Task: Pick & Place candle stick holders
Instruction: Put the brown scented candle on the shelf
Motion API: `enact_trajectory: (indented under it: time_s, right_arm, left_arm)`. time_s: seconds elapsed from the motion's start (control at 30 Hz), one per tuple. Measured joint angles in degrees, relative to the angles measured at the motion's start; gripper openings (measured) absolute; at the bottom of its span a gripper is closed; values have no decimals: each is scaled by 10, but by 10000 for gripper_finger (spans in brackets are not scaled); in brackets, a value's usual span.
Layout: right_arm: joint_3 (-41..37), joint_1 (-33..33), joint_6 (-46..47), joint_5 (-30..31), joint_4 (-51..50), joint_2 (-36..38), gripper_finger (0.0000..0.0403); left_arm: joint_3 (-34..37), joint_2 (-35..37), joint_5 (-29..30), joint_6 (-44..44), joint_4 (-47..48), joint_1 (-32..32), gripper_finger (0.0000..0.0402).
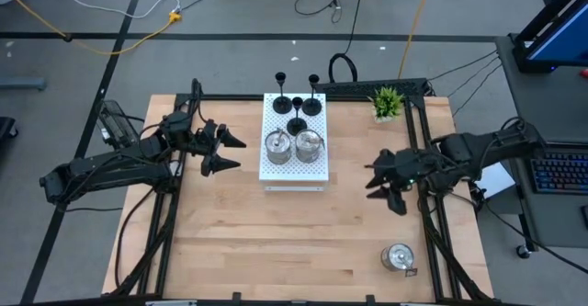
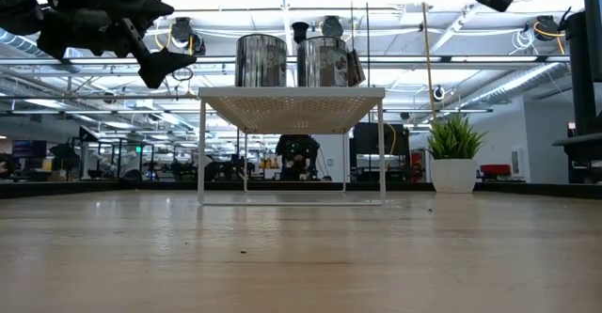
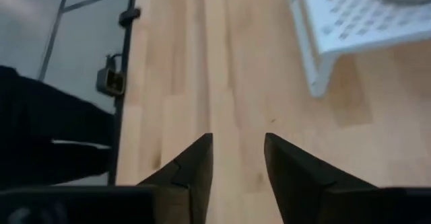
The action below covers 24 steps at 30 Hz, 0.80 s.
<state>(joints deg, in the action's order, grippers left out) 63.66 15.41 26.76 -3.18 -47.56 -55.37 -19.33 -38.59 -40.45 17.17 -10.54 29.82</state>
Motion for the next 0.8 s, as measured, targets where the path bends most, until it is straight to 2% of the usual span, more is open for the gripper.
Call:
enact_trajectory:
  time_s: [0.13,0.37,0.5,0.8]
  right_arm:
    - [0,43,34,16,-19,-11,91]
    - [19,104,49,68,-47,-53,7]
    - [55,128,66,92,-95,-89,7]
    - [178,184,173,73,-243,-184,1]
  left_arm:
    - [0,0,0,-1,1,0,399]
    - [0,0,0,-5,1,0,399]
    - [0,0,-1,-3,2,0,399]
    - [0,0,-2,13,20,0,399]
